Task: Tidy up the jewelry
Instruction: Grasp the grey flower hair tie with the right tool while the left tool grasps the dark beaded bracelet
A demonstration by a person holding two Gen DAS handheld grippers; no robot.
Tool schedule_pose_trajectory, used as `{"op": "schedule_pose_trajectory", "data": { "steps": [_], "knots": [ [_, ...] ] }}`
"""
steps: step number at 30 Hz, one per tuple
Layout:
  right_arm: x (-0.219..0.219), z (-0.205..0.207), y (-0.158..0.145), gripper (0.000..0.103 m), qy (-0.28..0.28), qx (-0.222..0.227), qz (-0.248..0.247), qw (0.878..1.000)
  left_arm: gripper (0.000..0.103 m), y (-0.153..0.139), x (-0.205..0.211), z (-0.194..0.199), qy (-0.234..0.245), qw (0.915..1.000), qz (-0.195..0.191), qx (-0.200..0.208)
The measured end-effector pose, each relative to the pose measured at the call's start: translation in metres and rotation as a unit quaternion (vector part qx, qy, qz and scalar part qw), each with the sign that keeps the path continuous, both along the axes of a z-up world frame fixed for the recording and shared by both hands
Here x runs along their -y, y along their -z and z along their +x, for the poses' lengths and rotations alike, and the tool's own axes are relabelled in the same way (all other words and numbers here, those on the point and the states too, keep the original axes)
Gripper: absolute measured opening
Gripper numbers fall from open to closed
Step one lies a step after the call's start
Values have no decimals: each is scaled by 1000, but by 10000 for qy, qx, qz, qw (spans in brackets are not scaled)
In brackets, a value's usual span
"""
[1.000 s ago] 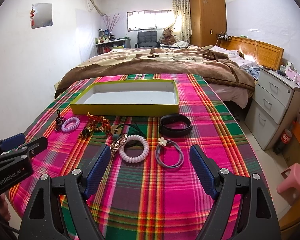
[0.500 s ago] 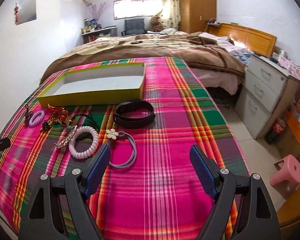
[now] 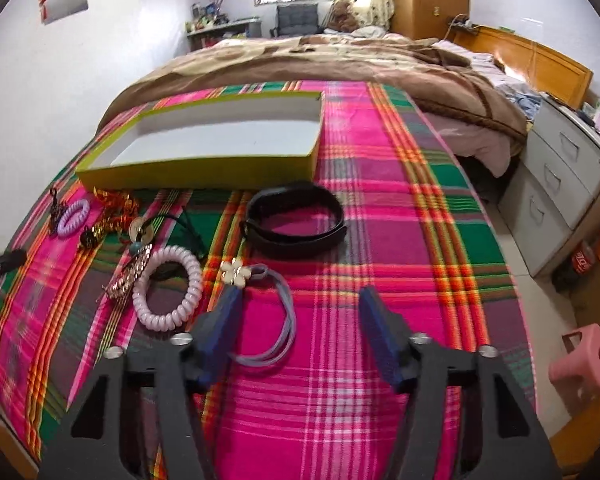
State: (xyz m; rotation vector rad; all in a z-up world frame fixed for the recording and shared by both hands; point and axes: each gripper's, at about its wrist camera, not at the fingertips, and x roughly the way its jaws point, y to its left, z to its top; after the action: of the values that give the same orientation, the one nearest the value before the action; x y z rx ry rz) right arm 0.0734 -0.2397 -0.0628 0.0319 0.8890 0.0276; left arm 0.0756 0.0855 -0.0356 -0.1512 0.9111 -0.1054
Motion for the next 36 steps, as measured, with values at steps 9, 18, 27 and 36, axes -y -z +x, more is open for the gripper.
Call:
{"op": "schedule_pose_trajectory", "data": {
  "steps": [9,18,27,36],
  "knots": [
    [-11,3,-1,34,-215,-53,-218,9995,66,2,-6,13,15,9999,112,-109],
    [-16,3,-3,3,-269,-59,-225,9994,66,0,-10,24,-26,9999,-18,-97],
    [-7,-1,-23,3,-26,311,125,9994,66,1,-9,42,0,9999,105,-5],
    [-6,-1,-39,3,78,616,318,9976,66,10,-8,69,-136,9998,97,-63]
  ]
}}
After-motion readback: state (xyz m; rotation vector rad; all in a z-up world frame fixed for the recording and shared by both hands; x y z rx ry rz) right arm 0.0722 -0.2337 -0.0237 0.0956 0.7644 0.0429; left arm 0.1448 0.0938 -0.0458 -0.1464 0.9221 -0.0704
